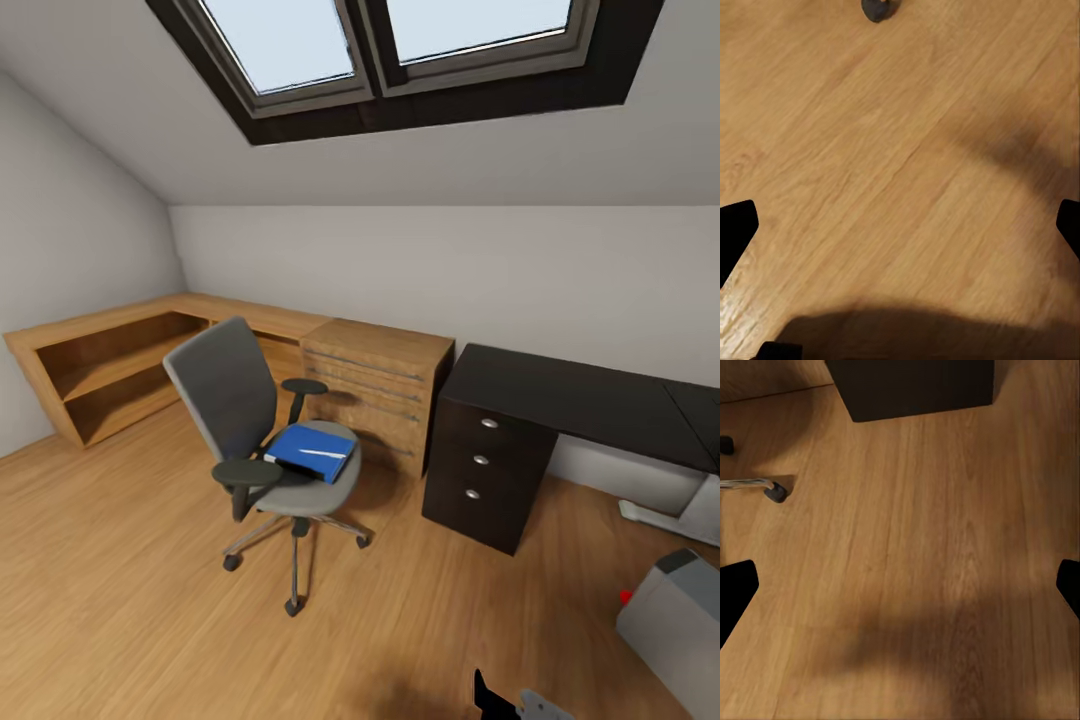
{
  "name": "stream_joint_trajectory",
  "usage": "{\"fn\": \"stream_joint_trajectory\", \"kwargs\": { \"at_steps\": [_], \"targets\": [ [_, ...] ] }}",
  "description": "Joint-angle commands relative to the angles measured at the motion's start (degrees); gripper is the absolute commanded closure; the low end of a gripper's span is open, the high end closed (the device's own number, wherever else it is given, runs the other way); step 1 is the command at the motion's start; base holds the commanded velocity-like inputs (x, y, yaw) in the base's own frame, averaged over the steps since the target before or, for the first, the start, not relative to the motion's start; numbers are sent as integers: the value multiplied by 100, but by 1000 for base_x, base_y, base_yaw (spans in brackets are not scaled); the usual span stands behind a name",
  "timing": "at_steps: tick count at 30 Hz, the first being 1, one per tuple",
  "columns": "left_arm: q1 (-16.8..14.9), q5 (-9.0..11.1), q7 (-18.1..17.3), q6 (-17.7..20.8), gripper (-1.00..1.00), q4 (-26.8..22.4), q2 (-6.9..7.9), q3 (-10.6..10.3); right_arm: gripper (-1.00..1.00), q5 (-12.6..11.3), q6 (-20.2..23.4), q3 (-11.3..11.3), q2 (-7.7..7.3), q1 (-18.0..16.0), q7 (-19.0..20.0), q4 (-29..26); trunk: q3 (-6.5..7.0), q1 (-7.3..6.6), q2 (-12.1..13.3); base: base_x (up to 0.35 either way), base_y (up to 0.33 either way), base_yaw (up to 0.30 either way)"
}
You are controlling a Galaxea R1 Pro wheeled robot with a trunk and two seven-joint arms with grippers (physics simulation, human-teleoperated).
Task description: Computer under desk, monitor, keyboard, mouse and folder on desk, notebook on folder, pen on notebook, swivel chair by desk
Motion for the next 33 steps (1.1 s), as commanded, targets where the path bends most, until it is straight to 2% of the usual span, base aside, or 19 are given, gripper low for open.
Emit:
{"fn": "stream_joint_trajectory", "kwargs": {
  "at_steps": [1,5,15,27,33],
  "targets": [
    [-1,37,-7,-93,-100,21,-1,4,-100,-47,-17,-23,1,-6,60,11,-6,0,-3,0,0,-294],
    [-1,32,-9,-270,-100,135,-1,-8,-100,23,-15,-25,7,-6,60,11,-6,0,-3,0,0,-295],
    [-1,34,-10,-353,-100,206,6,-13,-100,80,-16,-27,9,-6,60,11,-6,0,-3,-15,11,-296],
    [-1,36,-11,-351,-100,219,7,-14,-100,91,-15,-28,30,-6,60,11,-6,0,-3,-218,197,-296],
    [-1,36,-11,-356,-100,220,7,-14,-100,96,-20,-26,42,-6,56,9,-6,0,-3,-71,64,-282]
  ]
}}
